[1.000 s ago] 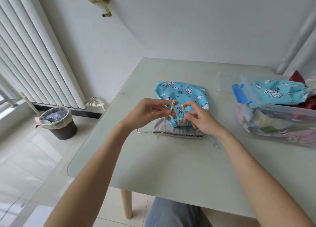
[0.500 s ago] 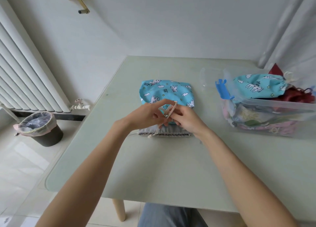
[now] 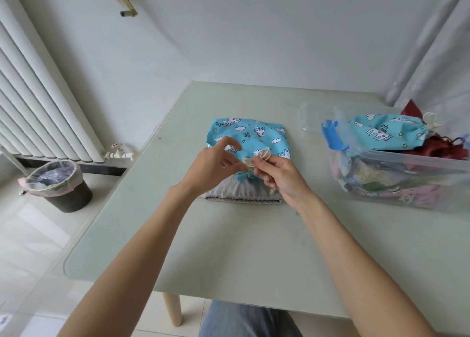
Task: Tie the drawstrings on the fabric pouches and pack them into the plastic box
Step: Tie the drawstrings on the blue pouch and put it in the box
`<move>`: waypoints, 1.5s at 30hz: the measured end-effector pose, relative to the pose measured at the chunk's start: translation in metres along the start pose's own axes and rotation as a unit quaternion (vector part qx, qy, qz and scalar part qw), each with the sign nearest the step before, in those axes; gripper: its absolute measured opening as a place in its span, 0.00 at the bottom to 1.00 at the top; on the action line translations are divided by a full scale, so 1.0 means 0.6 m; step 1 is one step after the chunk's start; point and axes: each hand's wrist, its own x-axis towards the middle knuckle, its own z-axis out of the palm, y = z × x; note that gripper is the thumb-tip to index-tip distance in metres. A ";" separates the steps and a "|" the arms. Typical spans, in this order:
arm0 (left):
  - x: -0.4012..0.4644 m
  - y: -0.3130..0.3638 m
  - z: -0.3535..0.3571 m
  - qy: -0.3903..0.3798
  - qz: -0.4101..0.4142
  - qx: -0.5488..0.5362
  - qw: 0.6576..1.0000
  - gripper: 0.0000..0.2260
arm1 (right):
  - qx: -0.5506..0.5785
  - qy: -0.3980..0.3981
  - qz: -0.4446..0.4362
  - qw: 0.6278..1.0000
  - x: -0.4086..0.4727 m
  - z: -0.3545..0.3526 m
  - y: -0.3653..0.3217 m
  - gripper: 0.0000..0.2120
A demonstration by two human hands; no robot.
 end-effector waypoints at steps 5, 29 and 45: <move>0.017 -0.015 0.022 0.027 0.077 0.044 0.996 0.07 | 0.033 -0.027 -0.008 0.999 0.000 -0.005 -0.009 0.08; 0.011 -0.027 0.025 -0.066 -0.028 -0.191 0.979 0.15 | -0.482 0.182 -0.447 0.731 0.016 0.001 0.013 0.04; -0.003 -0.015 -0.022 0.085 0.080 0.022 0.993 0.03 | -0.311 0.096 -0.353 0.877 -0.008 -0.020 0.010 0.04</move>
